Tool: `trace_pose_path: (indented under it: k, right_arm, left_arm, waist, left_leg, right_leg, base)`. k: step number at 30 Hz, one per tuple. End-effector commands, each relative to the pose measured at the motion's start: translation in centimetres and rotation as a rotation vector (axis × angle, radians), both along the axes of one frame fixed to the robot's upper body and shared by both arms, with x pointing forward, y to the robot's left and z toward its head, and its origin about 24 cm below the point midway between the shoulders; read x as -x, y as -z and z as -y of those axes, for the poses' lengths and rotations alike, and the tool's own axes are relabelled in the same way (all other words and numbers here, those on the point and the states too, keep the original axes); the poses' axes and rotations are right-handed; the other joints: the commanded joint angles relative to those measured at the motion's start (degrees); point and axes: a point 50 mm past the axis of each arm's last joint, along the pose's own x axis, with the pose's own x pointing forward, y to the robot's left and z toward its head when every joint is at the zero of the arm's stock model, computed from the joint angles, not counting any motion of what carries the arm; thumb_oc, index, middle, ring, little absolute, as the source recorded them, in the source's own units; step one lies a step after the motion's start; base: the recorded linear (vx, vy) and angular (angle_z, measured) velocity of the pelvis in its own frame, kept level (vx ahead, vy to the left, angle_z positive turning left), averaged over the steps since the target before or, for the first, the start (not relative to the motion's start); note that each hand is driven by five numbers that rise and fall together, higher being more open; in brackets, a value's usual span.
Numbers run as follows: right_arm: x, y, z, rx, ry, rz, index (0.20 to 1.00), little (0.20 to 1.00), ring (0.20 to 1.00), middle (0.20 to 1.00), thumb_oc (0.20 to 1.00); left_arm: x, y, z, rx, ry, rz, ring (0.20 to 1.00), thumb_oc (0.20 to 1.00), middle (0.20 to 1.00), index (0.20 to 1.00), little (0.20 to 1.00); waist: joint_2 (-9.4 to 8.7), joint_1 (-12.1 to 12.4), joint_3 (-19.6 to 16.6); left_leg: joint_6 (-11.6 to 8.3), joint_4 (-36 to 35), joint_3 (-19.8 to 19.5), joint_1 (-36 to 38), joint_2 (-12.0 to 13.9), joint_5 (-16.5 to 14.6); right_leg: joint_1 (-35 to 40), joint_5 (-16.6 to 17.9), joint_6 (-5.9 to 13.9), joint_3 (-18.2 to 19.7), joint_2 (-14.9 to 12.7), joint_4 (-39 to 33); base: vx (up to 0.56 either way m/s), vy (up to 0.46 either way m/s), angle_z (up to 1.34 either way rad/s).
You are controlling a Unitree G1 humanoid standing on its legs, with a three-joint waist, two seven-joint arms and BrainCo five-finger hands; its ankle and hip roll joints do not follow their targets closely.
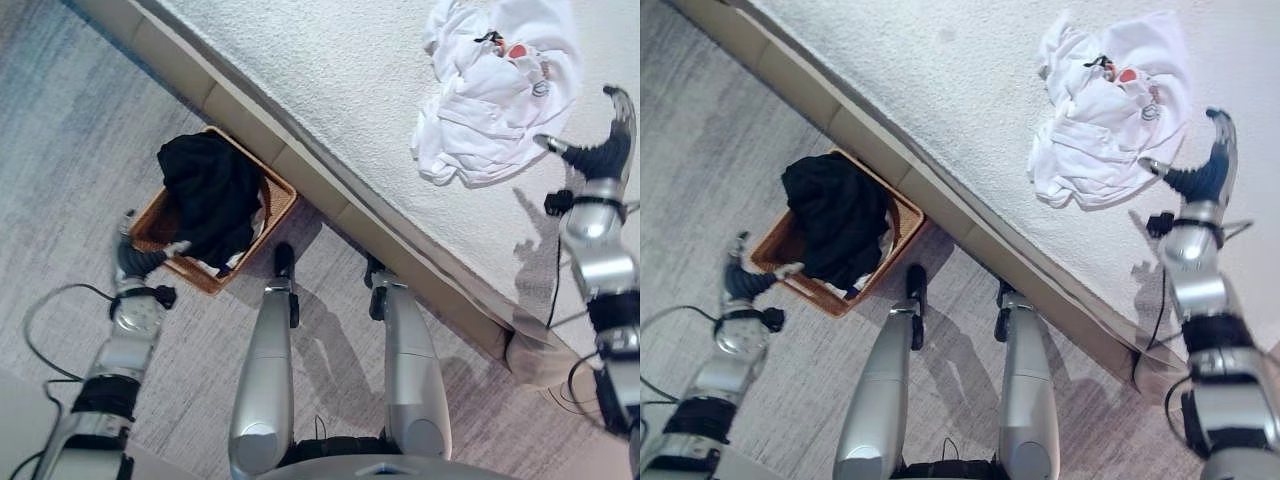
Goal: Pick up clothes into the bucket
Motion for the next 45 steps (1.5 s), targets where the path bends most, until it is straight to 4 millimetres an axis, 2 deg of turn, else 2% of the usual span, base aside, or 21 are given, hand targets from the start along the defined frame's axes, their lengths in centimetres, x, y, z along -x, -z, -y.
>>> trace_pose_path:
  k: [1, 6, 11, 16, 17, 19, 20, 21, 22, 23, 24, 25, 30, 34, 38, 41, 42, 43, 44, 45]
  right_arm:
    - [-0.4, -3.7, 1.4, 0.043, 0.041, -0.013, 1.000, 1.000, 1.000, 1.000, 1.000]
    - [-1.2, -4.5, 3.3, 0.041, 0.139, -0.166, 1.000, 1.000, 1.000, 1.000, 1.000]
    - [-1.1, -3.2, 4.6, 0.054, 0.210, -0.297, 1.000, 1.000, 1.000, 1.000, 1.000]
    - [-1.3, -1.8, 4.5, 0.094, 0.190, -0.409, 1.000, 1.000, 1.000, 1.000, 1.000]
    - [-1.3, -1.0, 4.7, 0.118, 0.168, -0.493, 1.000, 1.000, 1.000, 1.000, 1.000]
    - [-1.3, -0.6, 4.8, 0.148, 0.157, -0.552, 1.000, 1.000, 1.000, 1.000, 1.000]
    - [-1.2, 0.0, 5.1, 0.199, 0.149, -0.659, 1.000, 1.000, 1.000, 1.000, 1.000]
    - [-1.1, -0.1, 5.2, 0.210, 0.157, -0.675, 1.000, 1.000, 1.000, 1.000, 1.000]
    - [-0.6, 0.8, 6.1, 0.214, 0.189, -0.778, 0.589, 0.589, 0.589, 0.589, 0.589]
    - [-0.6, 0.8, 6.1, 0.215, 0.189, -0.778, 0.533, 0.533, 0.533, 0.533, 0.533]
    - [-0.5, 1.0, 6.2, 0.224, 0.196, -0.802, 0.401, 0.401, 0.401, 0.401, 0.401]
    - [-0.6, 1.0, 6.1, 0.253, 0.199, -0.830, 0.200, 0.200, 0.200, 0.200, 0.200]
    - [-1.0, 0.9, 5.5, 0.237, 0.175, -0.787, 0.200, 0.200, 0.200, 0.200, 0.200]
    - [-1.1, -0.2, 5.4, 0.232, 0.172, -0.748, 0.200, 0.200, 0.200, 0.200, 0.200]
    - [-1.6, -2.5, 4.7, 0.263, 0.170, -0.660, 0.200, 0.200, 0.200, 0.200, 0.200]
    - [-2.0, -5.0, 3.5, 0.276, 0.144, -0.528, 0.200, 0.200, 0.200, 0.200, 0.200]
    - [-1.9, -5.8, 3.4, 0.269, 0.140, -0.489, 0.200, 0.200, 0.200, 0.200, 0.200]
    - [-2.0, -6.9, 2.8, 0.269, 0.121, -0.424, 0.200, 0.200, 0.200, 0.200, 0.200]
    - [-2.0, -6.9, 2.8, 0.269, 0.121, -0.425, 0.200, 0.200, 0.200, 0.200, 0.200]
    - [-2.1, -7.7, 2.2, 0.274, 0.104, -0.379, 0.200, 0.200, 0.200, 0.200, 0.200]
  left_arm:
    - [0.0, 0.0, 2.3, 0.114, 0.117, 0.054, 1.000, 1.000, 1.000, 1.000, 1.000]
    - [0.0, 1.3, 7.3, 0.169, 0.316, -0.003, 1.000, 1.000, 1.000, 1.000, 1.000]
    - [0.7, 2.4, 11.6, 0.163, 0.539, -0.085, 1.000, 1.000, 1.000, 1.000, 1.000]
    - [0.9, 3.4, 13.6, 0.170, 0.633, -0.146, 1.000, 1.000, 1.000, 1.000, 1.000]
    - [0.9, 3.6, 14.0, 0.177, 0.664, -0.168, 1.000, 1.000, 1.000, 1.000, 1.000]
    - [0.9, 3.7, 14.2, 0.180, 0.679, -0.173, 1.000, 1.000, 1.000, 1.000, 1.000]
    - [0.9, 3.7, 14.3, 0.181, 0.697, -0.184, 1.000, 1.000, 1.000, 1.000, 1.000]
    - [0.9, 3.8, 14.6, 0.189, 0.709, -0.189, 1.000, 1.000, 1.000, 1.000, 1.000]
    - [0.9, 3.8, 15.1, 0.200, 0.733, -0.198, 1.000, 1.000, 1.000, 1.000, 1.000]
    - [0.9, 3.8, 15.1, 0.200, 0.733, -0.198, 1.000, 1.000, 1.000, 1.000, 1.000]
    - [0.8, 3.7, 15.2, 0.199, 0.736, -0.194, 1.000, 1.000, 1.000, 1.000, 1.000]
    - [0.5, 3.4, 15.3, 0.197, 0.739, -0.184, 1.000, 1.000, 1.000, 1.000, 1.000]
    - [-0.9, 2.2, 15.2, 0.241, 0.680, -0.122, 1.000, 1.000, 1.000, 1.000, 1.000]
    - [-1.2, 1.8, 14.7, 0.266, 0.649, -0.099, 1.000, 1.000, 1.000, 1.000, 1.000]
    - [-1.3, 1.6, 14.5, 0.277, 0.631, -0.083, 1.000, 1.000, 1.000, 1.000, 1.000]
    - [-1.5, 1.2, 14.4, 0.268, 0.630, -0.066, 1.000, 1.000, 1.000, 1.000, 1.000]
    - [-1.7, 0.8, 14.4, 0.259, 0.634, -0.052, 1.000, 1.000, 1.000, 1.000, 1.000]
    - [-1.8, 0.7, 14.2, 0.245, 0.634, -0.048, 1.000, 1.000, 1.000, 1.000, 1.000]
    - [-1.7, 0.7, 14.2, 0.245, 0.634, -0.048, 1.000, 1.000, 1.000, 1.000, 1.000]
    - [-1.8, 0.6, 14.0, 0.237, 0.628, -0.044, 1.000, 1.000, 1.000, 1.000, 1.000]
  waist:
    - [3.29, 0.5, -1.0]
    - [4.60, 2.0, -1.0]
    - [6.34, 2.9, -1.0]
    - [7.02, 3.2, -1.0]
    - [7.20, 3.4, -1.0]
    - [7.26, 3.5, -1.0]
    - [7.27, 3.7, -1.0]
    - [7.43, 3.5, -1.0]
    - [7.66, 3.8, -1.0]
    - [7.69, 3.8, -1.0]
    - [7.80, 3.8, -1.0]
    - [7.88, 3.9, -1.0]
    - [7.86, 3.7, -1.0]
    - [7.72, 3.6, -1.0]
    - [6.78, 3.1, -1.0]
    - [5.56, 2.4, -1.0]
    - [5.40, 2.3, -1.0]
    - [4.38, 1.7, -1.0]
    - [4.37, 1.7, -1.0]
    - [3.78, 1.4, -1.0]
  left_leg:
    - [0.91, -2.6, -1.6, -0.5, -2.6, 0.5]
    - [0.31, -5.3, -3.4, -1.4, -3.1, 2.7]
    - [0.10, -8.8, -5.1, -1.5, -3.3, 5.0]
    - [-0.02, -11.8, -6.3, -0.7, -3.2, 6.7]
    - [-0.14, -13.1, -6.6, -0.3, -3.1, 7.5]
    - [-0.23, -13.6, -6.8, -0.3, -3.1, 7.9]
    - [-0.33, -14.2, -7.0, -0.2, -3.1, 8.3]
    - [-0.38, -14.4, -7.2, -0.1, -3.2, 8.5]
    - [-0.35, -14.7, -7.4, 0.1, -3.3, 8.7]
    - [-0.35, -14.7, -7.4, 0.1, -3.3, 8.7]
    - [-0.27, -14.5, -7.5, 0.1, -3.4, 8.6]
    - [-0.23, -14.4, -7.3, 0.2, -3.5, 8.5]
    - [-0.13, -13.7, -7.0, 0.6, -3.7, 8.1]
    - [-0.14, -13.5, -6.7, 1.3, -3.6, 7.9]
    - [-0.28, -13.2, -6.2, 2.6, -3.4, 7.5]
    - [-0.50, -13.0, -5.6, 4.1, -3.0, 7.1]
    - [-0.35, -13.0, -5.4, 3.3, -3.0, 8.6]
    - [-0.32, -12.3, -4.9, 5.0, -2.9, 7.9]
    - [-0.31, -12.4, -4.9, 5.1, -2.9, 7.9]
    - [-0.28, -12.2, -4.7, 6.4, -2.7, 7.5]
  right_leg:
    - [4.1, -3.3, 1.84, -1.9, -1.2, -0.4]
    - [3.0, -3.8, 1.56, -4.2, -2.2, 0.6]
    - [1.9, -4.8, 1.48, -6.0, -2.9, 1.6]
    - [1.6, -5.1, 1.53, -6.7, -3.2, 1.4]
    - [1.4, -5.0, 1.56, -7.1, -3.3, 1.3]
    - [1.3, -5.0, 1.57, -7.2, -3.3, 1.1]
    - [1.2, -4.9, 1.57, -7.3, -3.4, 1.0]
    - [1.2, -5.0, 1.54, -7.4, -3.4, 1.0]
    - [1.3, -5.0, 1.50, -7.5, -3.4, 1.0]
    - [1.3, -5.0, 1.50, -7.5, -3.4, 1.0]
    - [1.3, -5.0, 1.53, -7.4, -3.5, 1.1]
    - [1.3, -4.9, 1.55, -7.2, -3.6, 1.2]
    - [1.9, -4.7, 1.60, -6.5, -3.5, 0.9]
    - [2.7, -4.4, 1.66, -6.1, -3.3, 0.4]
    - [4.6, -3.7, 1.79, -5.7, -3.0, -0.8]
    - [6.8, -3.2, 1.95, -5.5, -2.6, -2.0]
    - [6.4, -1.2, 1.62, -6.0, -2.6, -2.9]
    - [8.7, -1.1, 1.71, -5.9, -2.4, -3.4]
    - [8.7, -1.1, 1.71, -5.9, -2.4, -3.4]
    - [10.0, -1.0, 1.80, -5.8, -2.2, -3.7]
  base:
    - [-0.02, -0.093, 0.29]
    - [-0.01, -0.099, 0.28]
    - [0.01, -0.075, 0.26]
    - [0.01, -0.044, 0.14]
    - [0.01, -0.043, 0.06]
    - [0.00, -0.045, 0.02]
    - [0.00, -0.058, 0.00]
    - [0.00, -0.058, 0.03]
    - [0.01, -0.038, 0.03]
    - [0.00, -0.022, 0.04]
    - [0.00, 0.000, 0.04]
    - [0.00, -0.002, 0.03]
    - [0.00, 0.001, 0.01]
    - [0.00, 0.000, 0.00]
    - [-0.01, 0.007, -0.02]
    - [-0.05, 0.030, -0.07]
    - [-0.09, 0.072, -0.11]
    - [-0.09, 0.065, -0.08]
    - [0.00, 0.042, -0.09]
    - [0.01, 0.026, -0.07]
